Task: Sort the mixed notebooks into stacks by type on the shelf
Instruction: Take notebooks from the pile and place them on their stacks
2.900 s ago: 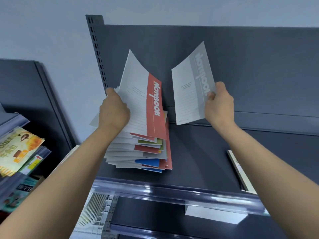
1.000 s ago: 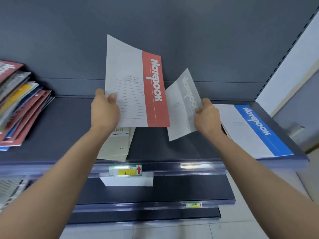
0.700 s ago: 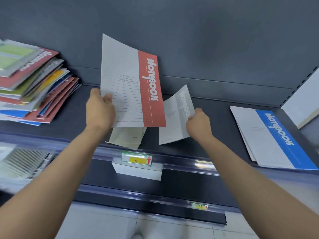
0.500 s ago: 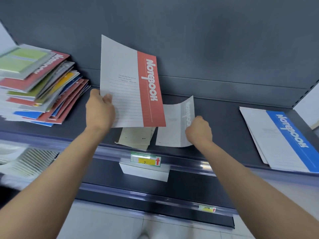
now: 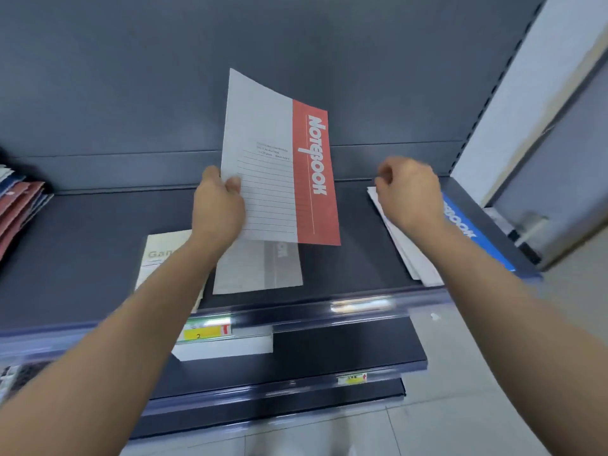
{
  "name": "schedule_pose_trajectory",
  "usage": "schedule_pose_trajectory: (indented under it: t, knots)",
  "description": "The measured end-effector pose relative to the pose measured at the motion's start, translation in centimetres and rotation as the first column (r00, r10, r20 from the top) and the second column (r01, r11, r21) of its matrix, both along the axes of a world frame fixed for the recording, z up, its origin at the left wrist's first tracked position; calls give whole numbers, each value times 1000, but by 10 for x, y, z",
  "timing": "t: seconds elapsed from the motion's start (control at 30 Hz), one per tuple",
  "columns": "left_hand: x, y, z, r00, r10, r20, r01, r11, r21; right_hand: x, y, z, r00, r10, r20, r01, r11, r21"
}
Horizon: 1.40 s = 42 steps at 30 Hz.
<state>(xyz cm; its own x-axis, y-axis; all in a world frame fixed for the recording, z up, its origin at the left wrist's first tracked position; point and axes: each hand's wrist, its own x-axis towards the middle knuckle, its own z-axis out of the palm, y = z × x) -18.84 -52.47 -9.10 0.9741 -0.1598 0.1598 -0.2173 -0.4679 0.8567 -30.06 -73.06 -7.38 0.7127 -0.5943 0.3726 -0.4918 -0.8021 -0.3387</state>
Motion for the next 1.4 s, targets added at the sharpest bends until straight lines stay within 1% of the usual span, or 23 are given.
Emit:
schedule_pose_trajectory:
  t: [0.07,0.13,0.27,0.4,0.5,0.6,0.67,0.8,0.9,0.97,1.1,1.17,1.23,1.3,1.37,1.4]
  knots:
    - [-14,-38,-3,995,-91,-45,91,996,3,-21,-29,15,996,-24,81,28,999,-46]
    - [-31,-76,-10,980,-178,-88,180,984,13,-42,-53,25,991,-45,129,52,997,-57]
    - [-66,-143,-25,935,-294,-201,305,952,28,-80,-92,27,987,-101,125,109,992,-57]
    - [-87,-192,-40,882,-306,-358,343,938,44,-106,-124,21,986,-130,99,134,991,-27]
    - [-92,-214,-53,858,-291,-424,353,933,73,-115,-144,18,988,-131,86,132,991,-13]
    - [-97,-226,-63,819,-292,-495,351,936,28,-118,-157,15,988,-119,94,120,993,3]
    - [-98,-231,-68,814,-297,-499,371,927,55,-118,-160,13,990,-107,97,106,994,12]
    - [-95,-234,-74,842,-312,-440,434,876,211,-114,-160,11,994,-69,82,67,997,24]
    - [-100,-232,-76,864,-344,-368,484,766,422,-109,-158,10,995,-43,88,40,999,34]
    - [-102,-230,-77,887,-350,-299,461,697,549,-104,-154,8,995,-31,94,27,999,45]
    - [-101,-226,-76,907,-362,-215,403,599,692,-87,-139,3,996,19,86,-23,999,47]
    - [-100,-220,-69,910,-371,-183,377,561,737,-76,-128,3,996,52,72,-56,997,52]
    - [-96,-208,-59,909,-400,-116,345,567,748,-66,-116,6,994,90,58,-92,995,27]
    - [-87,-189,-45,900,-437,4,292,609,737,-55,-99,14,991,127,35,-125,991,-44]
    - [-75,-161,-24,873,-462,154,211,644,735,-42,-74,25,986,161,-28,-164,970,-179]
    - [-68,-144,-13,850,-474,231,157,646,747,-36,-57,31,983,174,-64,-185,950,-251]
